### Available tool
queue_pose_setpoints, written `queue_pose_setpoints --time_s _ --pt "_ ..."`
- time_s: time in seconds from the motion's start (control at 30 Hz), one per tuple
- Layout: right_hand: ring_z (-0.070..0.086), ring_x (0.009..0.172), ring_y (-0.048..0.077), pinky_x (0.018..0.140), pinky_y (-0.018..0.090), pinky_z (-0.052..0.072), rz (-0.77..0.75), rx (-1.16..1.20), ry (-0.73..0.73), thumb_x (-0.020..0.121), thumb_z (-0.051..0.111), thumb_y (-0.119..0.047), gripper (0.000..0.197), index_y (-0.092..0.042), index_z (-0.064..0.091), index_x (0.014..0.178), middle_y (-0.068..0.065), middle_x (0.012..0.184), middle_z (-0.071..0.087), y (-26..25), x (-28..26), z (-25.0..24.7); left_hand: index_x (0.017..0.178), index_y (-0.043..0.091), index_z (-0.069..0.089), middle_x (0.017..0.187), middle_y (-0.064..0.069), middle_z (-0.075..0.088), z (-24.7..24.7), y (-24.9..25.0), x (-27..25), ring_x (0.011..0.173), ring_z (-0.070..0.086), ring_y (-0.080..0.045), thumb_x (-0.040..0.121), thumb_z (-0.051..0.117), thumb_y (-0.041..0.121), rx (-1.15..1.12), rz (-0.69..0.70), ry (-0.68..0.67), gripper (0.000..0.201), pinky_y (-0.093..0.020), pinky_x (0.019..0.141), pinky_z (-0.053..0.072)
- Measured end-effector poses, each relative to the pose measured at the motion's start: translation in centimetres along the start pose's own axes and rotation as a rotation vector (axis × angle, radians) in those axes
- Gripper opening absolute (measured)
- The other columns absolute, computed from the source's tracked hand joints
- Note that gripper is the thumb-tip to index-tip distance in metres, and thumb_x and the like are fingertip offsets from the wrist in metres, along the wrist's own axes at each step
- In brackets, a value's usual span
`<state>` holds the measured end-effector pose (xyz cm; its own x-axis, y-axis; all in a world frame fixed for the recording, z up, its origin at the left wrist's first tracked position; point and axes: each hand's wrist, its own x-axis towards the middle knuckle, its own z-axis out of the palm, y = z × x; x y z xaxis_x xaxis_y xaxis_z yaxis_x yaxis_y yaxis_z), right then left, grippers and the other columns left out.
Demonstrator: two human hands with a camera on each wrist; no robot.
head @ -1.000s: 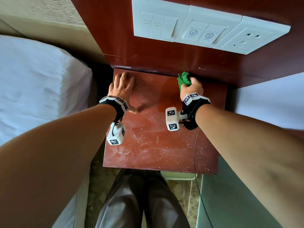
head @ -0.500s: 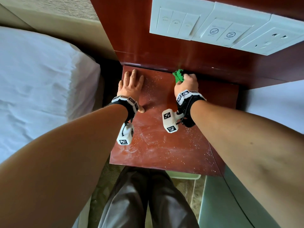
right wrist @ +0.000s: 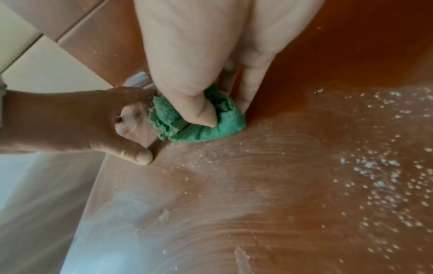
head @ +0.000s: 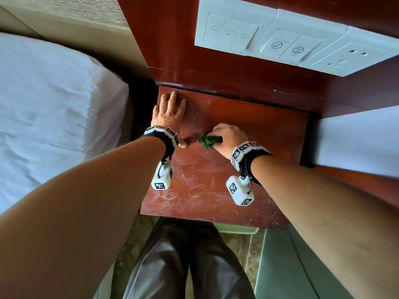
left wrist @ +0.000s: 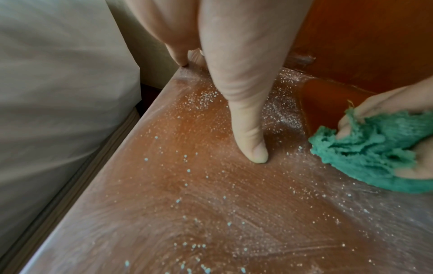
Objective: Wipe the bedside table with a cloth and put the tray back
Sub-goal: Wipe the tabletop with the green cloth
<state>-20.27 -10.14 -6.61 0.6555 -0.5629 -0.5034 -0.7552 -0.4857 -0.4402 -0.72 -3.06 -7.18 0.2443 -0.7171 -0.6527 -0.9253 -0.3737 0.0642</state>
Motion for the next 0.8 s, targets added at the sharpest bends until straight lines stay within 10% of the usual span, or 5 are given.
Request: queue_pose_setpoints --time_s 0.13,0.27,0.43,0.8 --pt "0.063 0.097 0.014 0.081 0.022 0.048 0.123 0.104 -0.107 0.081 0.066 -0.015 0.034 -0.028 0.072 0.112 -0.008 0.112 0.069 -0.1 0.1 -0.8 0.156 0.024 -0.007 0.16 -0.008 -0.022 0.0 0.1 0.0 0.148 -0.016 -0.034 0.051 0.091 0.053 -0.009 -0.003 -0.005 0.147 -0.052 0.12 0.005" --pt "0.062 0.086 0.017 0.065 0.013 0.044 0.39 0.247 0.274 0.081 0.062 -0.017 0.034 -0.019 0.07 0.113 0.001 0.107 0.07 0.4 2.1 -2.5 0.156 0.024 -0.008 0.16 -0.008 -0.023 0.1 0.0 0.2 0.148 -0.016 -0.034 0.051 0.091 0.053 -0.012 -0.005 -0.008 0.147 -0.051 0.121 0.004" --pt "0.057 0.114 0.03 0.09 0.028 0.043 0.626 0.228 0.448 0.089 0.053 -0.011 0.038 -0.011 0.061 0.126 0.012 0.129 0.052 0.1 4.5 -2.2 0.156 0.024 -0.009 0.16 -0.008 -0.023 0.2 -0.1 0.3 0.148 -0.017 -0.033 0.051 0.09 0.054 -0.013 -0.005 -0.008 0.147 -0.051 0.121 0.003" --pt "0.053 0.107 0.034 0.088 0.034 0.043 0.414 0.156 0.413 0.085 0.05 -0.009 0.023 -0.009 0.062 0.105 0.006 0.126 0.051 -2.8 6.5 -0.4 0.156 0.024 -0.007 0.161 -0.009 -0.023 0.6 -0.2 0.5 0.148 -0.016 -0.034 0.05 0.091 0.054 -0.012 -0.002 0.012 0.148 -0.051 0.121 0.004"
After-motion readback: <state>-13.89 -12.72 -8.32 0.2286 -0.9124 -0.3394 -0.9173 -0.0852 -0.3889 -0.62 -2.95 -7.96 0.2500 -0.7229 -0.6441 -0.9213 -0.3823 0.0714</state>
